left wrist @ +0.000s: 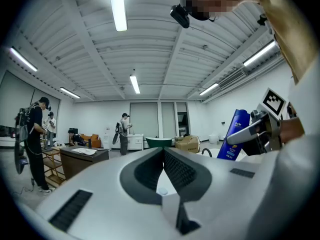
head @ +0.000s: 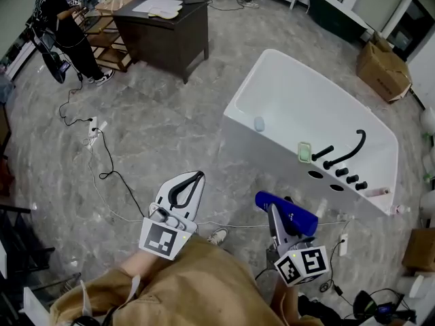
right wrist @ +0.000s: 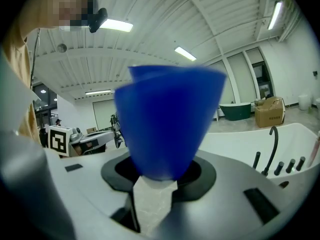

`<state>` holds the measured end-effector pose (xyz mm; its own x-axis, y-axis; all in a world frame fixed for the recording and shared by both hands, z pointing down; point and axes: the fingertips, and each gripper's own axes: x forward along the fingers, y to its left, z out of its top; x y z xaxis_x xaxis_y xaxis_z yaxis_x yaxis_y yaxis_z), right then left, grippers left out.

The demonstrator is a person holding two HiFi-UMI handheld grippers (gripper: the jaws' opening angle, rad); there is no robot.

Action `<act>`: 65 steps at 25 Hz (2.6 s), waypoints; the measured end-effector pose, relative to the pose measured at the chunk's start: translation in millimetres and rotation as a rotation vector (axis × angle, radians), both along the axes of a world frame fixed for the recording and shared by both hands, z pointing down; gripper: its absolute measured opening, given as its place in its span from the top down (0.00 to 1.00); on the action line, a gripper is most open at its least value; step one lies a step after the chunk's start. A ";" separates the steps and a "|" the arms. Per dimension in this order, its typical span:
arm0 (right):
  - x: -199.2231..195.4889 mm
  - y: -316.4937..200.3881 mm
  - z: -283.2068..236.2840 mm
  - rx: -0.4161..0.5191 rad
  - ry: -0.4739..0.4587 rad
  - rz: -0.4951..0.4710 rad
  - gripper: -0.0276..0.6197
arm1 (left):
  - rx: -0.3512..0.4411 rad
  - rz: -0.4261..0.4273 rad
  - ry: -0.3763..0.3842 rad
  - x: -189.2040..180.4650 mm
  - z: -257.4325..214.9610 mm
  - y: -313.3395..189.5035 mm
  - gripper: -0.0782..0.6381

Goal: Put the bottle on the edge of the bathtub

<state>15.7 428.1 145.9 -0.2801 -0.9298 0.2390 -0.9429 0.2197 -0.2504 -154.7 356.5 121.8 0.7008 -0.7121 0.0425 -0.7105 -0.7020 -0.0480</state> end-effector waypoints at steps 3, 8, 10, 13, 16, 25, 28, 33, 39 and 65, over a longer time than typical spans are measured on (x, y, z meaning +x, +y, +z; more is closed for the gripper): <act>4.5 -3.0 4.9 -0.002 0.025 0.000 0.70 | -0.007 -0.016 -0.006 1.4 4.2 -0.3 0.88; 9.6 -3.3 19.2 -0.005 0.060 -0.022 0.70 | -0.007 -0.044 -0.025 4.8 14.8 3.8 0.88; 10.2 -6.4 21.3 -0.008 0.055 -0.032 0.70 | 0.003 -0.047 -0.029 6.4 12.2 3.6 0.88; 8.5 -6.1 20.4 -0.010 0.062 -0.044 0.70 | -0.003 -0.054 -0.033 6.5 13.3 3.9 0.88; 9.8 -5.4 18.9 -0.003 0.065 -0.052 0.70 | -0.006 -0.060 -0.022 10.7 13.9 3.0 0.88; 26.3 -30.3 21.4 -0.021 0.087 -0.007 0.70 | -0.011 0.000 -0.002 33.0 22.6 -33.1 0.88; 34.1 -48.2 25.9 -0.037 0.082 0.017 0.70 | -0.018 0.022 0.008 42.4 23.9 -57.4 0.88; 39.1 -94.4 38.9 -0.083 0.086 0.030 0.70 | -0.060 0.055 0.008 55.6 42.3 -111.9 0.88; 44.3 -163.8 45.1 -0.121 0.083 0.032 0.70 | -0.086 0.073 0.004 68.0 48.8 -189.8 0.88; 41.0 -323.0 30.2 -0.186 0.135 0.117 0.70 | -0.125 0.163 0.057 78.2 56.1 -378.8 0.88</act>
<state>56.7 105.1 176.1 -0.1272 -0.8906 0.4366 -0.9868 0.0694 -0.1461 -76.5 -22.3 178.0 0.8098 -0.5811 0.0809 -0.5864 -0.8056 0.0838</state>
